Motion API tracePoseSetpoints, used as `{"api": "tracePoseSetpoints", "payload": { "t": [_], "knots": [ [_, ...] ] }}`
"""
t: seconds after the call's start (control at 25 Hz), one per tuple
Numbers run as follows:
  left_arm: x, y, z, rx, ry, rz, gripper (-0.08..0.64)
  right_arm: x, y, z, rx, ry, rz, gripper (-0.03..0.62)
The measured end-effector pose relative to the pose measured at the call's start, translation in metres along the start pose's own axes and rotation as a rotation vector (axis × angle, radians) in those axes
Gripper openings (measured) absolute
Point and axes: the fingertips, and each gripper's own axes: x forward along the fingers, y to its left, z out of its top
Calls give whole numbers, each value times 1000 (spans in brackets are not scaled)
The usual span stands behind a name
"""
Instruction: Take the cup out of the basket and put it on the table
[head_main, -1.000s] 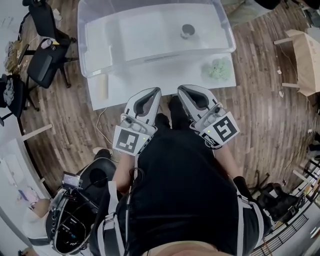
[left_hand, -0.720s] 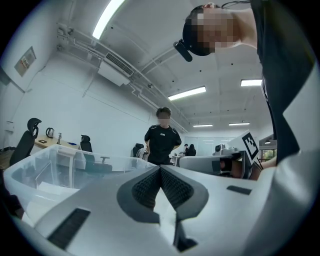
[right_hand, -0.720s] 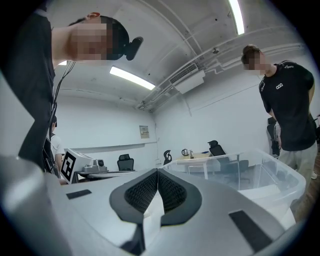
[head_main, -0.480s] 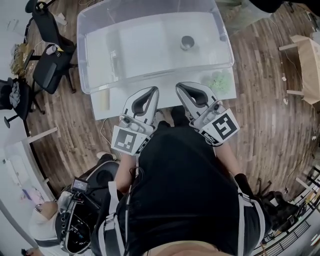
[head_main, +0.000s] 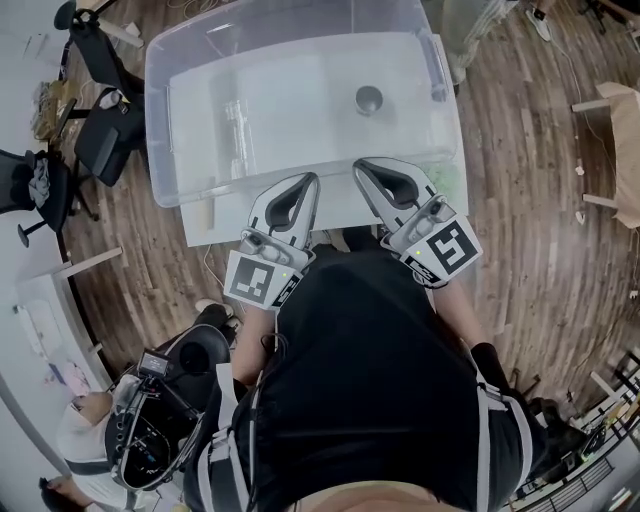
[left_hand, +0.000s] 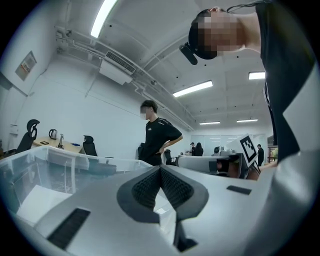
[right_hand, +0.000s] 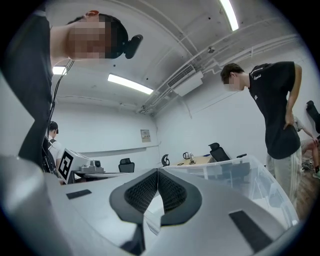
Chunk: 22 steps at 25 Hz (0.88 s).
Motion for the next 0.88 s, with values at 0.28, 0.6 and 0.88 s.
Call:
{"api": "tracePoseSetpoints", "payload": {
  "t": [0.28, 0.6, 0.88],
  "knots": [
    [31, -9, -1, 3, 11, 42, 17, -6, -25, -1, 10, 20, 63, 18],
    [33, 7, -1, 20, 23, 34, 18, 12, -31, -8, 12, 42, 44, 20],
    [38, 29, 3, 27, 30, -17, 17, 28, -43, -13, -11, 70, -41, 20]
  ]
}}
